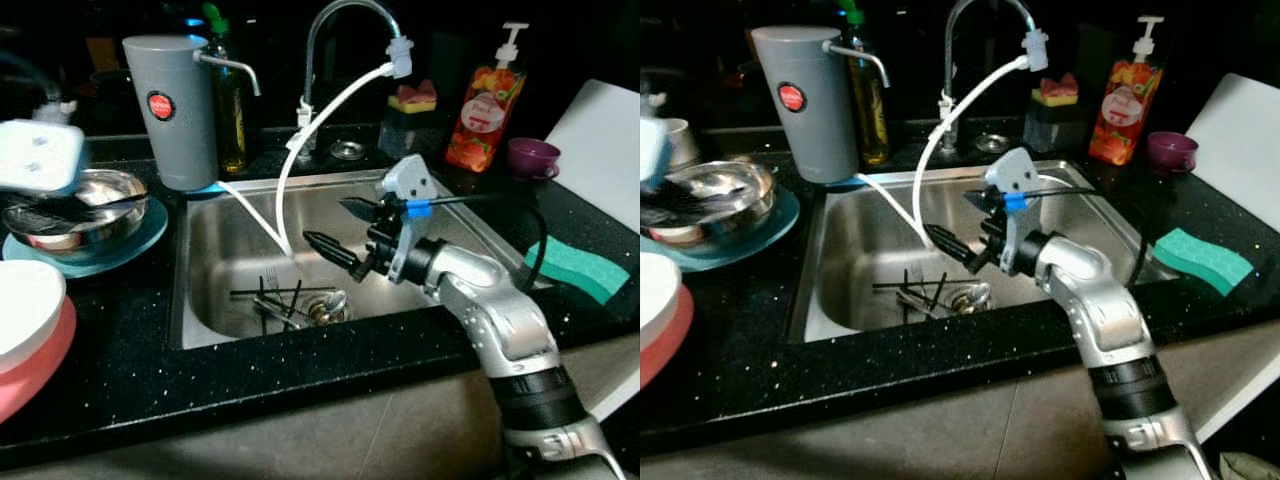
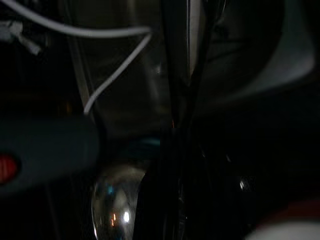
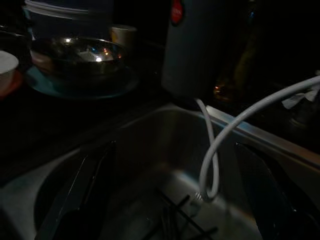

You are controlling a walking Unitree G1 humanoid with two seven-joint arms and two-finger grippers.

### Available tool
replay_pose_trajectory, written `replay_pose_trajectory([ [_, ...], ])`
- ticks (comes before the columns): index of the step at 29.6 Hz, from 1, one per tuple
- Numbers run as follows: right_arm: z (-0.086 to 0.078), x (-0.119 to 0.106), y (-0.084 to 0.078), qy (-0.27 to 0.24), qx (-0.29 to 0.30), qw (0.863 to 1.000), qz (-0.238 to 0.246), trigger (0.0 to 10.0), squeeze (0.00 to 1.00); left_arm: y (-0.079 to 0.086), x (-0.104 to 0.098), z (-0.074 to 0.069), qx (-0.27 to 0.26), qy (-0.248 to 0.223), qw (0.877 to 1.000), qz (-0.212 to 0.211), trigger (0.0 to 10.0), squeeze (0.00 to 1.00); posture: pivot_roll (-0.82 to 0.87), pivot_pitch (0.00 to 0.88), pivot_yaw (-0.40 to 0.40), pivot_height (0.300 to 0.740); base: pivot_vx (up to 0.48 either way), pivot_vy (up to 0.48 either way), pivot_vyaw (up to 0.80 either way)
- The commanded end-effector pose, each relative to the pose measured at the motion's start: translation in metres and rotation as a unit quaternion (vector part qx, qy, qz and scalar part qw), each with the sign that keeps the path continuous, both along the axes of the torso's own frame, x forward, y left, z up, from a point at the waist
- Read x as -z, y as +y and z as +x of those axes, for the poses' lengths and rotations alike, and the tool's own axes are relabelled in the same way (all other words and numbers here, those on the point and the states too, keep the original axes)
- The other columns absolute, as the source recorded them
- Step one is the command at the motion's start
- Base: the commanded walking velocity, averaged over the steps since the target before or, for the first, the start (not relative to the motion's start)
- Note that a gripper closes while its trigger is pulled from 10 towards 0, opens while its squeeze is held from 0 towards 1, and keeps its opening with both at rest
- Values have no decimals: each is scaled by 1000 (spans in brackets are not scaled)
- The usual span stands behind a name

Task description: Kitchen organization

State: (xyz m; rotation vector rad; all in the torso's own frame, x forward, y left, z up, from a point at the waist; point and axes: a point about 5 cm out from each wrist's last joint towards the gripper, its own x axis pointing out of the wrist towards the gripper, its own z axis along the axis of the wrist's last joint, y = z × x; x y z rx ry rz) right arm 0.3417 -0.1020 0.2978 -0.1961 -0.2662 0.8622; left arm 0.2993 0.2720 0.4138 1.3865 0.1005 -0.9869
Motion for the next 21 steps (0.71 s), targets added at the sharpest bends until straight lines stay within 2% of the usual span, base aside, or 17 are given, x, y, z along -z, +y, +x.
replay_pose_trajectory([
  [1,2,0,2,-4,-1,1000,-4,10000,0,-15,0,10,27,16,999,5,10000,0,249,122,-13,740,0,0,0],
  [2,2,0,2,-4,-1,1000,-4,10000,0,-15,0,10,27,16,999,5,10000,0,249,122,-13,740,0,0,0],
  [3,2,0,3,-5,0,1000,-4,10000,0,-27,3,18,44,22,999,4,10000,0,238,112,5,740,0,0,0],
  [4,2,0,3,-5,0,1000,-4,10000,0,-27,3,18,44,22,999,4,10000,0,238,112,5,740,0,0,0],
  [7,8,-1,1,-7,19,1000,-2,10000,0,-59,25,43,82,57,995,-13,10000,0,178,100,26,740,0,0,0],
  [10,9,-1,0,-6,23,1000,-1,10000,0,-66,33,49,87,66,994,-19,10000,0,160,102,29,740,0,0,0],
  [13,11,-2,0,-6,23,1000,-13,10000,0,-90,58,62,104,93,990,-27,10000,0,99,105,47,740,0,0,0],
  [14,13,-1,0,-6,23,999,-28,10000,0,-99,70,67,110,100,989,-16,10000,0,76,110,53,740,0,0,0],
  [15,13,-1,0,-6,23,999,-28,10000,0,-99,70,67,110,100,989,-16,10000,0,76,110,53,740,0,0,0],
  [18,22,0,-5,-6,36,997,-67,10000,0,-118,93,74,123,119,985,4,10000,0,35,118,73,740,0,0,0],
  [21,26,-2,-12,-6,43,996,-76,10000,0,-126,98,77,125,123,985,5,10000,0,26,118,79,740,0,0,0],
])
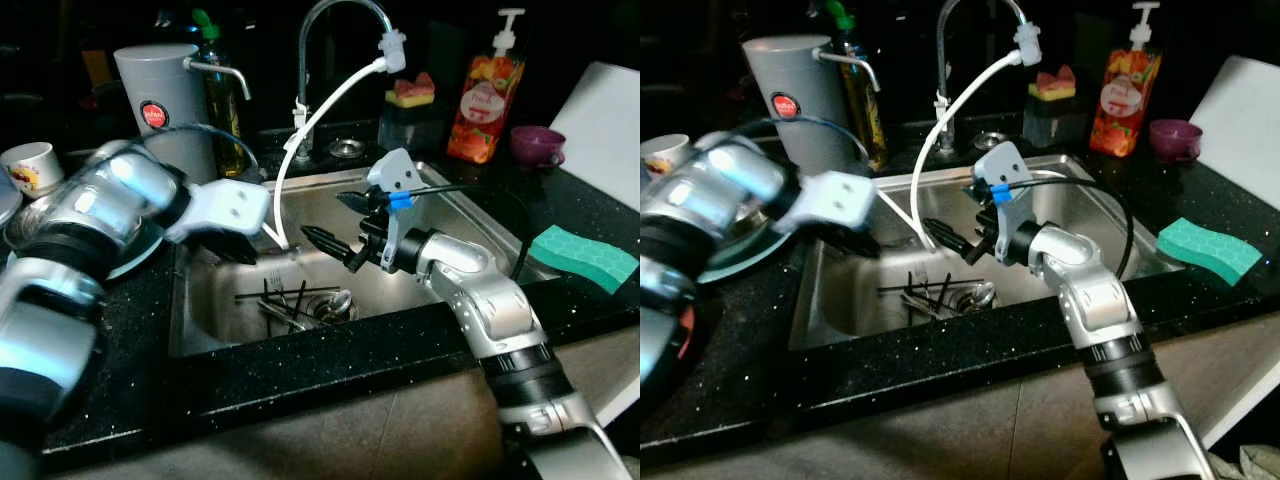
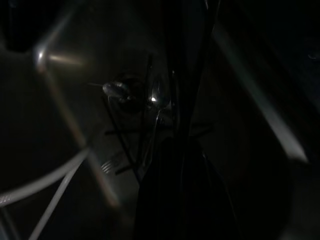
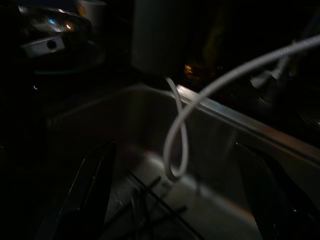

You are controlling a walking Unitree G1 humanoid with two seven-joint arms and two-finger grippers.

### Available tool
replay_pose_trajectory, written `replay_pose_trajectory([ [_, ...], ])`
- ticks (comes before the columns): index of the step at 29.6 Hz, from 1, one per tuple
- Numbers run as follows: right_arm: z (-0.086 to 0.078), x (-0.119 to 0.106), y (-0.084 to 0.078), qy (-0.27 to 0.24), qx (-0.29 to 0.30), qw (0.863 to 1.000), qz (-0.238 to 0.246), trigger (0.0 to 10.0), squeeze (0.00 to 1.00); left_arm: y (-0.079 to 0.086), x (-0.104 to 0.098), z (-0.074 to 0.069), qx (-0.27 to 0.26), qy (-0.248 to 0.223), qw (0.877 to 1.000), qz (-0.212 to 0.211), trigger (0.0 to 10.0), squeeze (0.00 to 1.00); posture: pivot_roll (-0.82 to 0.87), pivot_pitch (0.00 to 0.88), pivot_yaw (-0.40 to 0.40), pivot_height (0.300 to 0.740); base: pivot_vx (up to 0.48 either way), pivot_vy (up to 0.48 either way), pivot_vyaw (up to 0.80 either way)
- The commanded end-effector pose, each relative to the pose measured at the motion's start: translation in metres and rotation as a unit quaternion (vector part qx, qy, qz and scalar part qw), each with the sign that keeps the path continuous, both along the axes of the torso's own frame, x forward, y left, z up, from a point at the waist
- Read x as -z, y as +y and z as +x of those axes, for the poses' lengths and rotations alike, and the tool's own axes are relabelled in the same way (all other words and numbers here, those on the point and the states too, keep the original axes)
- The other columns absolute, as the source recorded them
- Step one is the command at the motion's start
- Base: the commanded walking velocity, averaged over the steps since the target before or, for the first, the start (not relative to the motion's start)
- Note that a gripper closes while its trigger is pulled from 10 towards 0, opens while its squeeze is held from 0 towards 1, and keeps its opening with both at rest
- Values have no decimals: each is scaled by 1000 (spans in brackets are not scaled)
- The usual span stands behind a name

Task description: Kitchen organization

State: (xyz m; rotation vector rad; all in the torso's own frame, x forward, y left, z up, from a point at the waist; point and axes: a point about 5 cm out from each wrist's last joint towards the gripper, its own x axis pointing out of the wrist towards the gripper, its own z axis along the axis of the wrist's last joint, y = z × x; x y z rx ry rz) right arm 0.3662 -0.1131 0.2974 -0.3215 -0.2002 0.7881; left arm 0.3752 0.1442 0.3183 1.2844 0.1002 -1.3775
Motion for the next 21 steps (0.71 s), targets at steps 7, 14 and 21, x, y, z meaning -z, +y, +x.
replay_pose_trajectory([
  [7,14,6,-28,16,51,998,-16,10000,0,-20,19,2,25,19,999,17,10000,0,11,116,101,740,0,0,0],
  [14,18,45,-41,53,78,995,-45,10000,0,-36,37,4,35,15,999,-3,10000,0,26,50,76,740,0,0,0],
  [21,21,43,-42,45,64,995,-68,10000,0,-31,44,5,27,11,1000,-7,10000,824,33,0,55,740,0,0,0],
])
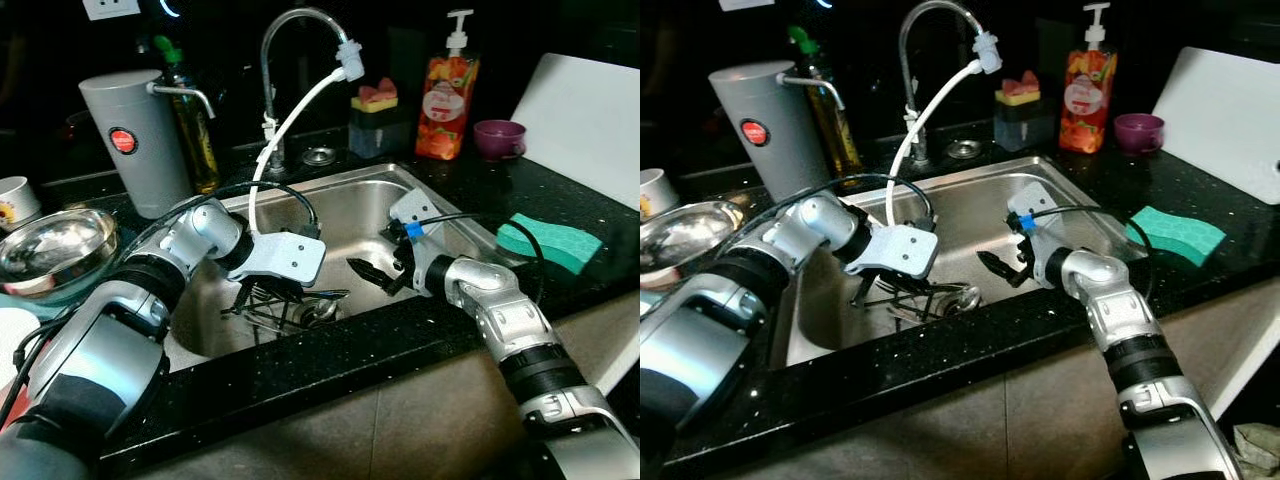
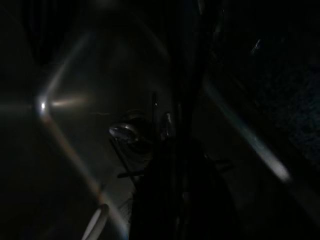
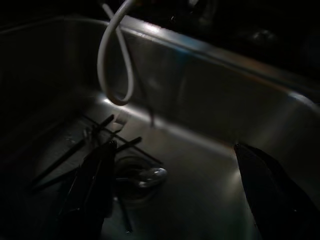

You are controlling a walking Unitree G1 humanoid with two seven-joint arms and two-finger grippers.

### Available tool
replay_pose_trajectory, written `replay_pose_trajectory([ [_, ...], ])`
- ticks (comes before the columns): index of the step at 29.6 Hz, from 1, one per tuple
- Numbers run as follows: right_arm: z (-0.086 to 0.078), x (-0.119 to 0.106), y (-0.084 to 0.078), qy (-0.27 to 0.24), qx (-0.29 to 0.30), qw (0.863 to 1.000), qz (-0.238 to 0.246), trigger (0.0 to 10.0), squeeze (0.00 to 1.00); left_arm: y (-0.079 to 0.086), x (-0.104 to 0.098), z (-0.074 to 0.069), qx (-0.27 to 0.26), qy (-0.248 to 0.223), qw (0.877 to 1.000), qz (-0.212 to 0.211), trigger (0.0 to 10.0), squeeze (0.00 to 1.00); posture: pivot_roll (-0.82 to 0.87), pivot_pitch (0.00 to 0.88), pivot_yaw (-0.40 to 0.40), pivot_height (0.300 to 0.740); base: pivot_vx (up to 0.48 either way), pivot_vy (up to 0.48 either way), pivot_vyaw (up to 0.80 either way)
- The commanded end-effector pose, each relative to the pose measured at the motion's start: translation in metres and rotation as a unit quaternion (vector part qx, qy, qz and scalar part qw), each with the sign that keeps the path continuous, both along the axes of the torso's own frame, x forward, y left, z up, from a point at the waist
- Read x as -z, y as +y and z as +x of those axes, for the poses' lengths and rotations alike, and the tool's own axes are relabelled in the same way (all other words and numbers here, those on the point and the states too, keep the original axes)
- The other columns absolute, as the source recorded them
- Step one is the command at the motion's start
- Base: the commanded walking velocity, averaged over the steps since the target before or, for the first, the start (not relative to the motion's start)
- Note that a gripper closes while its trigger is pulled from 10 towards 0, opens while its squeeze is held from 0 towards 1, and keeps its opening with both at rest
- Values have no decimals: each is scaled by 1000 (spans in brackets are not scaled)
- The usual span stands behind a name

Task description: Kitchen organization

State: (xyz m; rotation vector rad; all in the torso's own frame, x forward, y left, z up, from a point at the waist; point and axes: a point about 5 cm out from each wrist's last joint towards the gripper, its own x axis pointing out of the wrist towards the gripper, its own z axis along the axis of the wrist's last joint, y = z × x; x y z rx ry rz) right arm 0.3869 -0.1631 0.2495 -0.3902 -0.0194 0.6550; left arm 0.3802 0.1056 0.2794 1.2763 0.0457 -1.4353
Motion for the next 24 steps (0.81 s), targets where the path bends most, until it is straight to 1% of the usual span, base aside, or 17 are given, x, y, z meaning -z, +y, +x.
replay_pose_trajectory([
  [1,0,-6,11,-18,-28,999,-32,10000,0,11,6,0,-11,11,1000,3,10000,1000,33,2,56,740,0,0,0],
  [2,0,-6,11,-18,-28,999,-32,10000,0,11,6,0,-11,11,1000,3,10000,1000,33,2,56,740,0,0,0],
  [4,-4,-9,19,-36,-63,994,-79,10000,0,15,7,1,-23,14,1000,-1,10000,1000,37,8,56,740,0,0,0],
  [5,-5,-10,22,-42,-73,992,-90,10000,0,15,8,2,-28,14,1000,-5,10000,1000,37,8,56,740,0,0,0],
  [7,-4,-14,28,-49,-81,993,-76,10000,0,14,6,2,-31,19,999,-29,10000,1000,39,17,49,740,0,0,0],
  [8,-4,-14,28,-49,-81,993,-76,10000,0,14,6,2,-31,19,999,-29,10000,1000,39,17,49,740,0,0,0],
  [9,-4,-13,27,-50,-74,994,-70,10000,0,12,6,2,-27,15,999,-39,10000,1000,31,11,58,740,0,0,0],
  [10,-4,-9,25,-52,-67,994,-68,10000,0,10,6,1,-22,12,999,-46,10000,863,29,6,61,740,0,0,0],
  [11,-4,-7,23,-54,-60,994,-69,10000,0,8,6,1,-17,11,999,-49,10000,863,22,0,84,740,0,0,0],
  [12,-6,-3,19,-54,-52,995,-64,10000,0,7,5,0,-9,9,999,-48,10000,0,19,0,107,740,0,0,0],
  [13,-8,-1,15,-54,-48,996,-60,10000,0,5,5,-1,-3,9,999,-46,10000,0,18,0,113,740,0,0,0],
  [14,-14,8,6,-55,-36,996,-57,10000,0,5,10,-2,6,8,999,-39,10000,0,25,0,121,740,0,0,0],
  [16,-14,8,6,-55,-36,996,-57,10000,0,5,10,-2,6,8,999,-39,10000,0,25,0,121,740,0,0,0],
  [17,-13,4,3,-59,-24,997,-49,10000,0,6,7,-1,1,4,999,-42,10000,0,30,0,151,740,0,0,0],
  [19,-13,-4,-4,-71,-3,997,-32,10000,0,13,-2,1,-20,-12,998,-51,10000,0,-4,0,167,740,0,0,0],
  [21,-15,-5,-11,-74,9,997,-25,10000,0,16,-8,3,-32,-20,997,-65,10000,0,-4,0,160,740,0,0,0],
  [24,-17,-4,-13,-74,13,997,-24,10000,0,16,-9,3,-35,-21,997,-71,10000,0,-4,0,157,740,0,0,0],
])
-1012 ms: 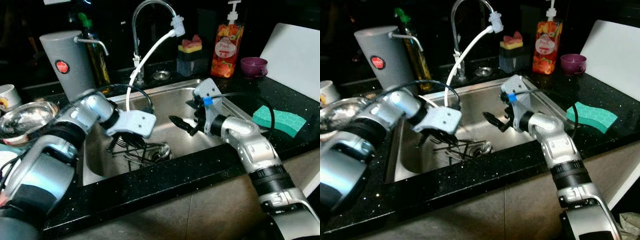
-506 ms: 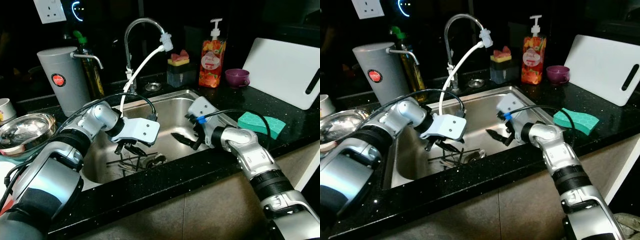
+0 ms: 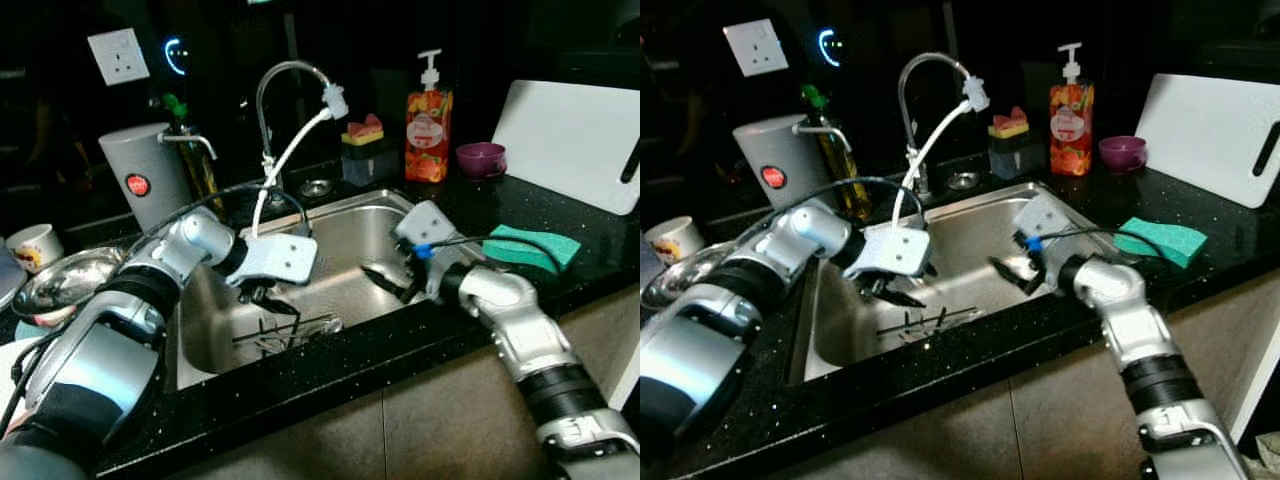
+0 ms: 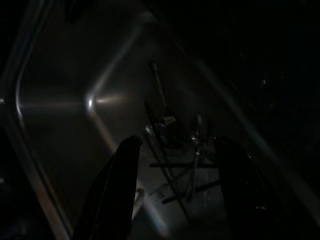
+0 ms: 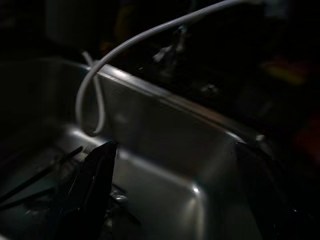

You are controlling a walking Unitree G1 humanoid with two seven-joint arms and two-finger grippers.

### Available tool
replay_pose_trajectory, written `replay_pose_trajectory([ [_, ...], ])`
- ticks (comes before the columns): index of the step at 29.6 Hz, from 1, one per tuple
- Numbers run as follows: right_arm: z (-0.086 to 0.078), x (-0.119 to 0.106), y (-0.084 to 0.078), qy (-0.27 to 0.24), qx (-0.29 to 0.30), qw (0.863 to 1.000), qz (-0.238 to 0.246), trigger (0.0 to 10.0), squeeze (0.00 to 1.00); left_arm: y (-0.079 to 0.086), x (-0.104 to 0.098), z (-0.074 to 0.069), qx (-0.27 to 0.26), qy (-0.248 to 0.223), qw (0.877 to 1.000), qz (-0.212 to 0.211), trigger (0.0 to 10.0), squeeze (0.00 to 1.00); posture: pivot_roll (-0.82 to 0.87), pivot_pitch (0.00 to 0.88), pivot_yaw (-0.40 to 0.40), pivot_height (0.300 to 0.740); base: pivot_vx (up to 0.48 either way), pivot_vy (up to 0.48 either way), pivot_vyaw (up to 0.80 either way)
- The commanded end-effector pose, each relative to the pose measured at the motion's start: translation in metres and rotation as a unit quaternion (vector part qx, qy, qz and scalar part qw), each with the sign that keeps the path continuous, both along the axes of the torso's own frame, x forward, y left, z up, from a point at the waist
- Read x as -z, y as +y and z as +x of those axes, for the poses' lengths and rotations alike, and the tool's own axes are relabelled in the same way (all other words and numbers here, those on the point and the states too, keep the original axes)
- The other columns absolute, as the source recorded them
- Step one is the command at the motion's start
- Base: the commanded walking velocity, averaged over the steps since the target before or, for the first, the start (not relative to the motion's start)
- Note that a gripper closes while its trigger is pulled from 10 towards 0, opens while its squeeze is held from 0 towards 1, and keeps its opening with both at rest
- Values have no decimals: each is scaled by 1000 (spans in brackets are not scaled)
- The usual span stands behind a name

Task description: Kitchen organization

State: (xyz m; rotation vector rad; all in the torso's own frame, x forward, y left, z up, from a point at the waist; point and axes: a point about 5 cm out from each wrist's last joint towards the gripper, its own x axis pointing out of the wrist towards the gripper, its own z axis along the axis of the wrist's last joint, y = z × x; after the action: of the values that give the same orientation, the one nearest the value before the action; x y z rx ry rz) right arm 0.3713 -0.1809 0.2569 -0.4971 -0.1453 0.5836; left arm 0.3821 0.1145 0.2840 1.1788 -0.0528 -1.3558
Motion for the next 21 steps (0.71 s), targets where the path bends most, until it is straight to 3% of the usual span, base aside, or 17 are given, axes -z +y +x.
replay_pose_trajectory([
  [1,-3,6,5,7,-8,1000,5,10000,0,10,-4,1,-15,-4,1000,0,10000,0,-9,0,149,740,0,0,0],
  [4,-9,7,8,2,-11,1000,10,10000,0,15,-3,-1,-12,-15,1000,5,10000,0,-32,0,150,740,0,0,0],
  [15,-19,-14,13,-44,2,997,66,10000,0,24,-17,0,-33,-41,997,-55,10000,0,-22,0,131,740,0,0,0],
  [19,-24,-30,15,-85,12,991,99,10000,0,30,-31,1,-56,-63,992,-98,10000,0,-17,0,127,740,0,0,0],
  [21,-28,-43,9,-125,46,983,128,10000,0,36,-40,2,-77,-81,984,-136,10000,0,-14,0,119,740,0,0,0],
])
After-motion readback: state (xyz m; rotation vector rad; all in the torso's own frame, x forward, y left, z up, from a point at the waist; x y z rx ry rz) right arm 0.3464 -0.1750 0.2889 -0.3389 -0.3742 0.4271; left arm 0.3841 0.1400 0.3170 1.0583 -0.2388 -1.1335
